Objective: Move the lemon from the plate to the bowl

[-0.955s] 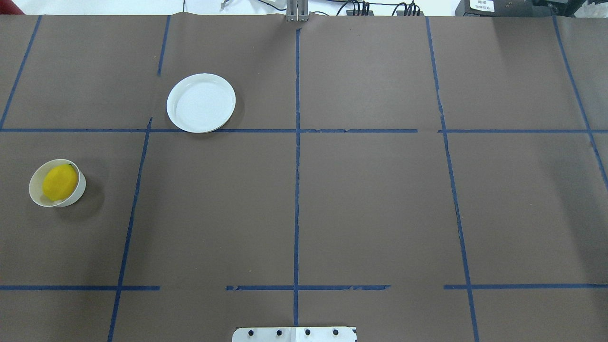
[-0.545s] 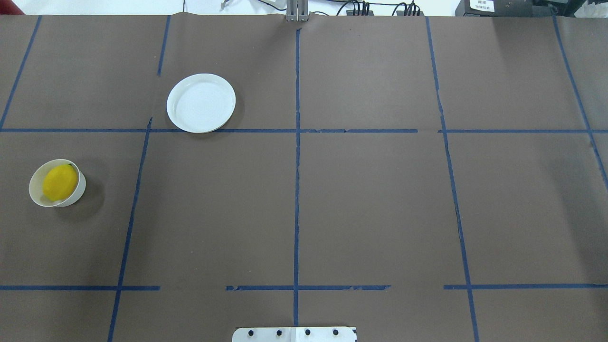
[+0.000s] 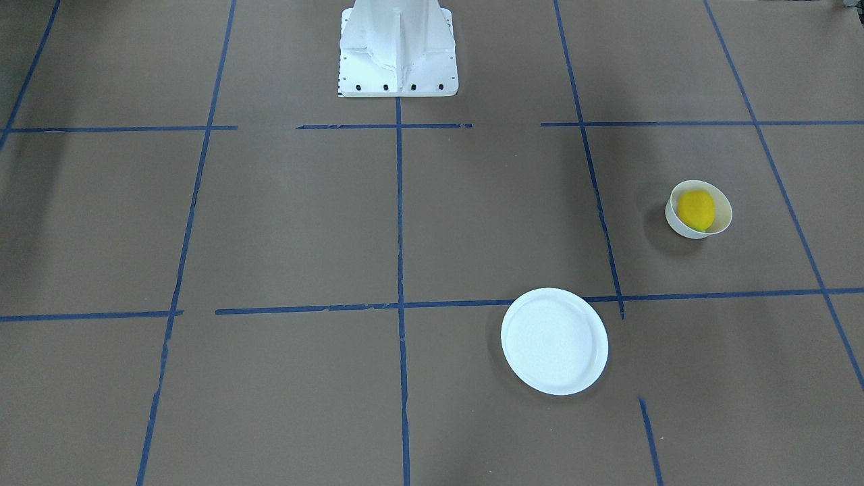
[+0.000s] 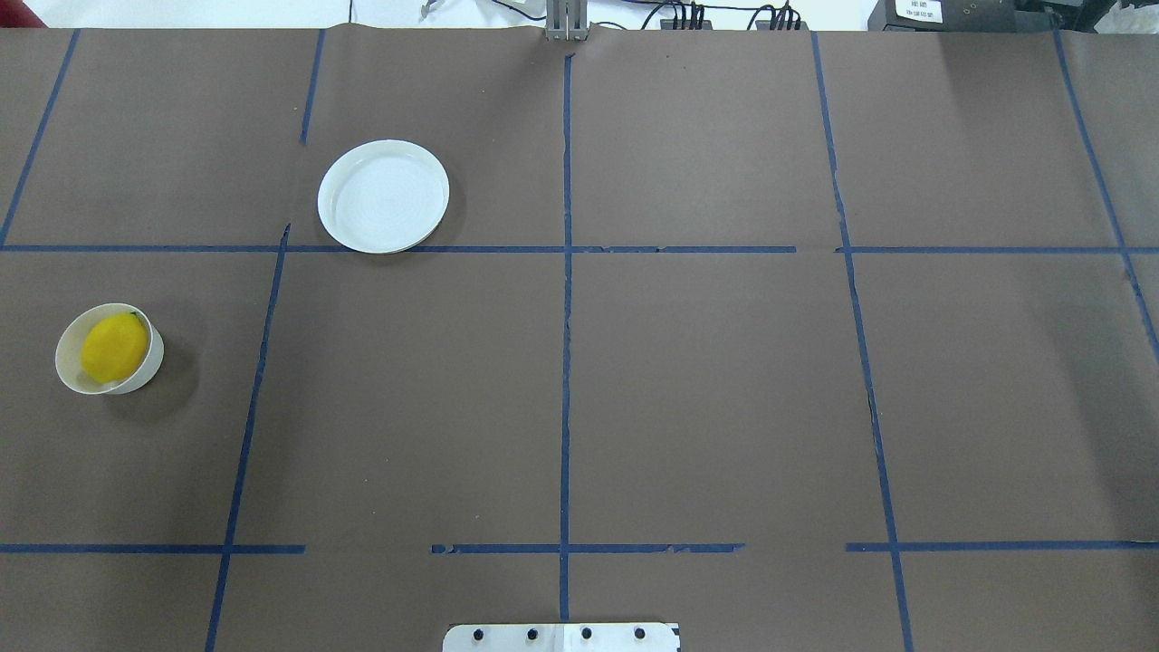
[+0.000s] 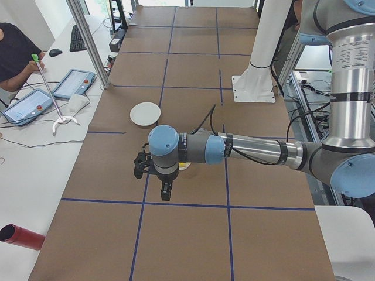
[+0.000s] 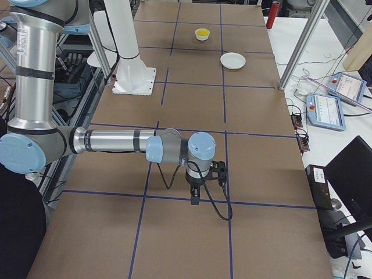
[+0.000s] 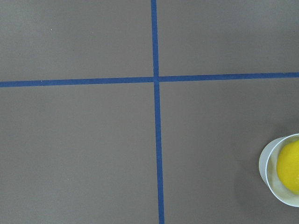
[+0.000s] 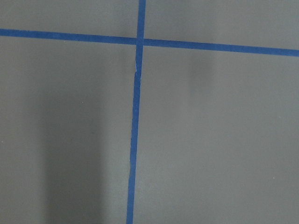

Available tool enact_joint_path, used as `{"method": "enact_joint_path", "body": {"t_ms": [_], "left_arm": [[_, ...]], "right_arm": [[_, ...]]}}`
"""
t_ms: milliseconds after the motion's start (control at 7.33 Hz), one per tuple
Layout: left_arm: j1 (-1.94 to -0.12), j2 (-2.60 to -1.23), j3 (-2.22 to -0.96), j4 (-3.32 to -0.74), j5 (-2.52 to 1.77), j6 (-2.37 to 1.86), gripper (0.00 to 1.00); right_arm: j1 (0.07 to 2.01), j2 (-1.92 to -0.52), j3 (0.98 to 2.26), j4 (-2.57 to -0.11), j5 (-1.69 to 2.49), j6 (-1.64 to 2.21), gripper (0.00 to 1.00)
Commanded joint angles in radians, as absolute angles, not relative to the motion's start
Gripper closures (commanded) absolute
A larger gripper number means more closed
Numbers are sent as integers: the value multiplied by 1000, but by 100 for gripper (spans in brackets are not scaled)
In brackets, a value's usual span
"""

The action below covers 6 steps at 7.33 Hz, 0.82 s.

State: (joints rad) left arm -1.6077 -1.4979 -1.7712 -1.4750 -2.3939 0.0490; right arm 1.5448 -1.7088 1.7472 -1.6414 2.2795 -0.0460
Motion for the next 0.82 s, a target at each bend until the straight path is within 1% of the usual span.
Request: {"method": "enact_joint_path", "body": {"t_ms": [0, 682], "left_arm": [[-1608, -1506, -1778, -1476, -2395, 49, 0], [-1606, -1532, -1790, -1476, -2395, 58, 0]], "right_arm": [[1545, -1709, 1747, -1641, 2279, -46, 0], [1545, -1709, 1747, -1641, 2279, -46, 0]]}}
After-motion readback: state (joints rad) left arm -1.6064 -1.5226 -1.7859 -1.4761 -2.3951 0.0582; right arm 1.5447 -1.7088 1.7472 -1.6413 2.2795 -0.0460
